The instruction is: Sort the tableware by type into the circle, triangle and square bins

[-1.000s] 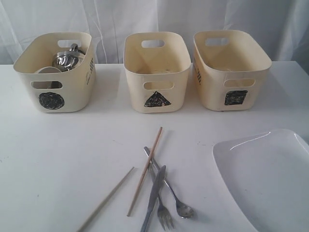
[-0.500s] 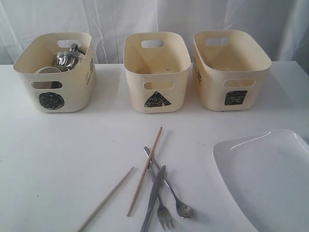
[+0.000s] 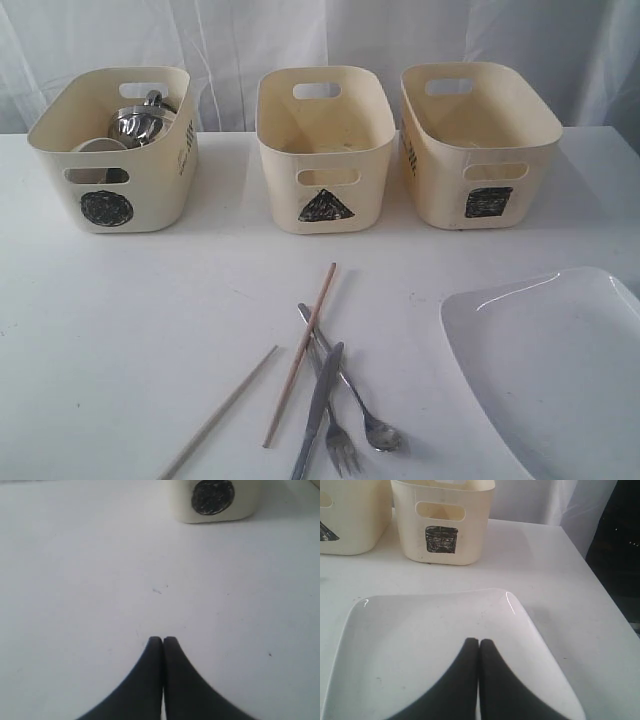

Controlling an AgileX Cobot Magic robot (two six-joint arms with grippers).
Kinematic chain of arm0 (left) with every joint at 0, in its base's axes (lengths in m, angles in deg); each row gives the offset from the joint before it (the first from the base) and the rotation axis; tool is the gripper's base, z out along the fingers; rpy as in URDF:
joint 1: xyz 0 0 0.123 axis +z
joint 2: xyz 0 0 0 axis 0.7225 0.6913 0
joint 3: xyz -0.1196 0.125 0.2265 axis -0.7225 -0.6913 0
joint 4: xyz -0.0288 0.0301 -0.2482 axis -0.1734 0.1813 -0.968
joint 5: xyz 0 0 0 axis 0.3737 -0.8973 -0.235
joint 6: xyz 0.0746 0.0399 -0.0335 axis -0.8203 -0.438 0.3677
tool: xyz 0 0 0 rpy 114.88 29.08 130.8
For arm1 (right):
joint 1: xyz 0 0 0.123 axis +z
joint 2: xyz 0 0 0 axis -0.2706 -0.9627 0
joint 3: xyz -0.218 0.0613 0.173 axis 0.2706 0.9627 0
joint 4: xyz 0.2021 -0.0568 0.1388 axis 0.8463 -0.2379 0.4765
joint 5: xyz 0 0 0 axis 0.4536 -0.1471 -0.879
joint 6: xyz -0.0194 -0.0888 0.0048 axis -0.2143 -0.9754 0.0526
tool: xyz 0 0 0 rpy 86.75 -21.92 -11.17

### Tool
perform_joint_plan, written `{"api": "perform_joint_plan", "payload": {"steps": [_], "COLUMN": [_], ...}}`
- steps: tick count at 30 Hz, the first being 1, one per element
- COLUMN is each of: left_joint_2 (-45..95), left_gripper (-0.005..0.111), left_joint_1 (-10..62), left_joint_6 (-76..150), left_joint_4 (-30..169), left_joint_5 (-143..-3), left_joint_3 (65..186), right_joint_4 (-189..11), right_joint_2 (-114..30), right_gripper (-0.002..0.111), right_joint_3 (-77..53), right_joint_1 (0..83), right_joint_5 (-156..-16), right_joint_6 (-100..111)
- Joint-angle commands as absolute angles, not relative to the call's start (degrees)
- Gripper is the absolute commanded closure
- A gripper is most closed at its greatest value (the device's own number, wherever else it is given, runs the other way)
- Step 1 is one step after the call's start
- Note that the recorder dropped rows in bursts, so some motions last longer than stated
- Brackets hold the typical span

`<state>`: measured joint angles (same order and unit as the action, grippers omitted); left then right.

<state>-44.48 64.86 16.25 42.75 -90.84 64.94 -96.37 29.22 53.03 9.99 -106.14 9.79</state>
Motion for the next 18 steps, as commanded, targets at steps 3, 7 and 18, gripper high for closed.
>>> {"api": "perform_joint_plan", "payload": {"steps": [3,7,18], "left_joint_2": [-44.8,-44.8,-44.8], "left_gripper": [0.107,0.107,0.107], "left_joint_1": [62.4,58.5,50.1], "left_joint_6": [51.3,53.1,37.2], "left_joint_4": [66.9,70.2,59.4], "left_joint_5": [-94.8,-93.9,-93.5], "left_joint_3": [64.7,64.7,64.7], "right_joint_4": [-96.4,-96.4,-96.4], "right_joint_2": [29.6,29.6,29.6], "right_gripper": [0.108,0.108,0.108], "right_joint_3": [53.1,53.1,53.1], "right_joint_1": [10.0,10.0,10.0], "right_joint_5": [-105.8,-105.8,-105.8], "right_joint_6": [9.4,9.4,9.4]}}
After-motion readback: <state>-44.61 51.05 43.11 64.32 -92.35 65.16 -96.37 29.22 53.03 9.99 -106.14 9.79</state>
